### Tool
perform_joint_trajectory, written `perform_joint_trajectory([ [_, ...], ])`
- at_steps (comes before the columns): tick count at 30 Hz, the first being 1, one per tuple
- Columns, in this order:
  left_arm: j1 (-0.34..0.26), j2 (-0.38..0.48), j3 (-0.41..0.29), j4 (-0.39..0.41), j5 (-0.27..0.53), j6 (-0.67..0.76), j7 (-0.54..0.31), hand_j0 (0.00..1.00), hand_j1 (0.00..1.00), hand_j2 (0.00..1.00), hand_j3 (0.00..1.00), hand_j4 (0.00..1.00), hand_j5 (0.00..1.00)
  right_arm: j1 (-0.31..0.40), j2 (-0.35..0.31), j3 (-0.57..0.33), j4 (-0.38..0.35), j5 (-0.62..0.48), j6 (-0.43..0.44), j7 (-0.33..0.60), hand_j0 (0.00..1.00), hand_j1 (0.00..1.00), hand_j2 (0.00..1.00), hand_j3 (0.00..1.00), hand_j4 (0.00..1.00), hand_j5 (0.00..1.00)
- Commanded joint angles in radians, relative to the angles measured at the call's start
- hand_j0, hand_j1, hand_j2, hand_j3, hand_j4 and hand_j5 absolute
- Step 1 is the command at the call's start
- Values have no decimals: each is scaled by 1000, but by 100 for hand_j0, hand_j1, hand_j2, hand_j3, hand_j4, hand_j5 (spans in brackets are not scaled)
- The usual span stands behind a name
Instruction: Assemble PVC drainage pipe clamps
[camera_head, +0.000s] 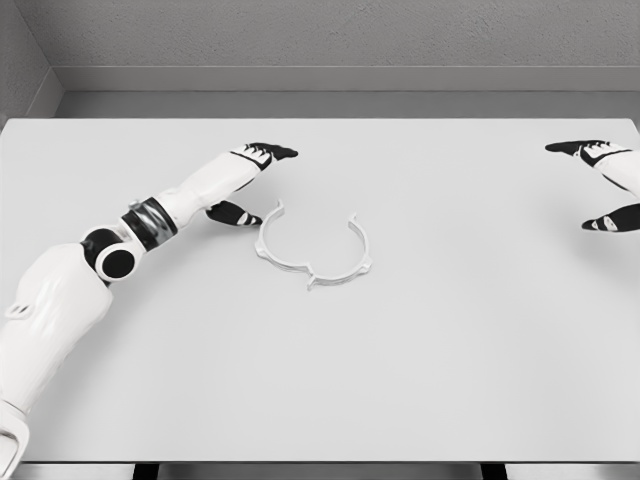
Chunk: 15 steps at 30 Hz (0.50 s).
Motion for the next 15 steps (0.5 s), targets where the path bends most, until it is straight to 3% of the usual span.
perform_joint_trajectory([
  [1,0,-7,0,2,6,0,1,100,100,100,100,100,100,0,-1,0,1,-8,2,-1,100,100,100,100,100,100],
  [15,5,-39,0,-4,1,0,1,100,100,100,100,100,100,0,-1,0,1,-6,2,-1,100,100,100,100,100,100],
])
